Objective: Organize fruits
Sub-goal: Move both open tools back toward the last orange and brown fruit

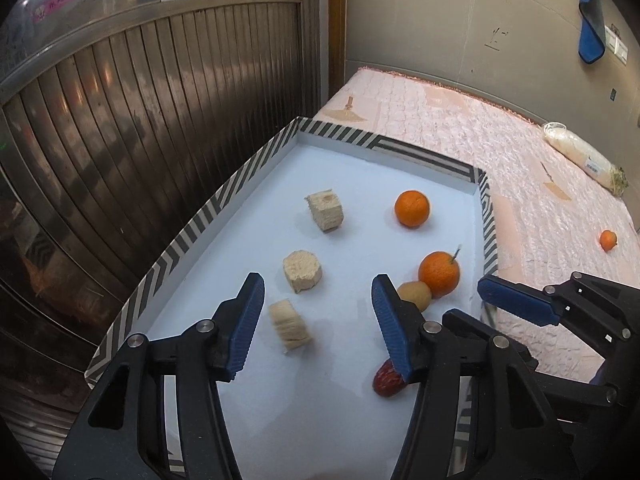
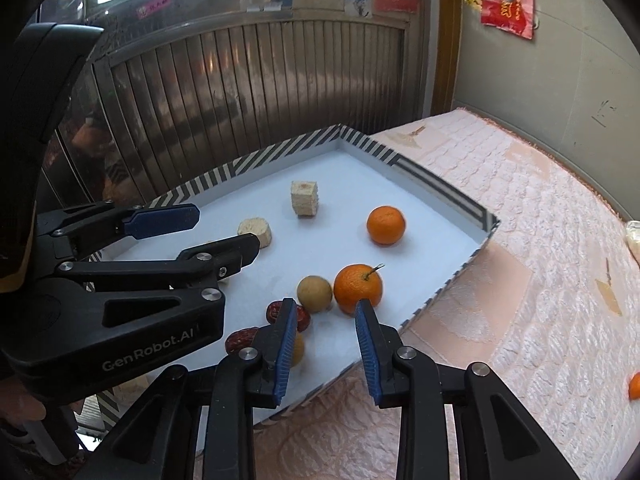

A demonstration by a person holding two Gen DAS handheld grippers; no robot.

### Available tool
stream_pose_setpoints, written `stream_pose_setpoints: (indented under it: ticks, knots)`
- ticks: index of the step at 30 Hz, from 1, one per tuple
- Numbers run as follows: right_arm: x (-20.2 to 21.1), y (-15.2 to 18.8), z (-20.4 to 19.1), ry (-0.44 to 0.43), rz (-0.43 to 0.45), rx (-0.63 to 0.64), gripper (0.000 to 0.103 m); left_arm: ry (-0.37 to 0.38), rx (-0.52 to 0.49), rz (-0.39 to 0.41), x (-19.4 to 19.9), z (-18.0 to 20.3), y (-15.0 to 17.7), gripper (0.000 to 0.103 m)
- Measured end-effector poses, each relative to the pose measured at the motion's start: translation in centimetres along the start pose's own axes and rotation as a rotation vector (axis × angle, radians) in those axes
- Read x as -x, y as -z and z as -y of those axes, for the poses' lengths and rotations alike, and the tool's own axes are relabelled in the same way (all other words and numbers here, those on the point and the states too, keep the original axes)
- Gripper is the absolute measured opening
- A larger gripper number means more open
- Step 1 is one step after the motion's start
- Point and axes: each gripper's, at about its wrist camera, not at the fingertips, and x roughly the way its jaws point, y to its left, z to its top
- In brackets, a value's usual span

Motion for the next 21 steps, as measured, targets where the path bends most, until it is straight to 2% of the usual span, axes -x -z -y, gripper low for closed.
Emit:
stream_pose_setpoints:
  ticks: [6, 16, 21]
  knots:
    - [1.5, 0.7, 1.6, 0.035, 0.023, -0.039, 0.029, 0.012, -0.027, 0.014, 0.2, 2.2, -0.4, 0.056]
    - [4.0, 2.9, 6.5, 0.111, 0.026, -0.137, 0.031, 0.091, -0.105, 0.011, 0.0, 8.3, -1.1, 0.056]
    - [5.4, 4.7, 10.1, 0.159, 0.019, -0.202, 0.033, 0.142, -0.149, -0.004, -0.3, 11.9, -1.2, 0.056]
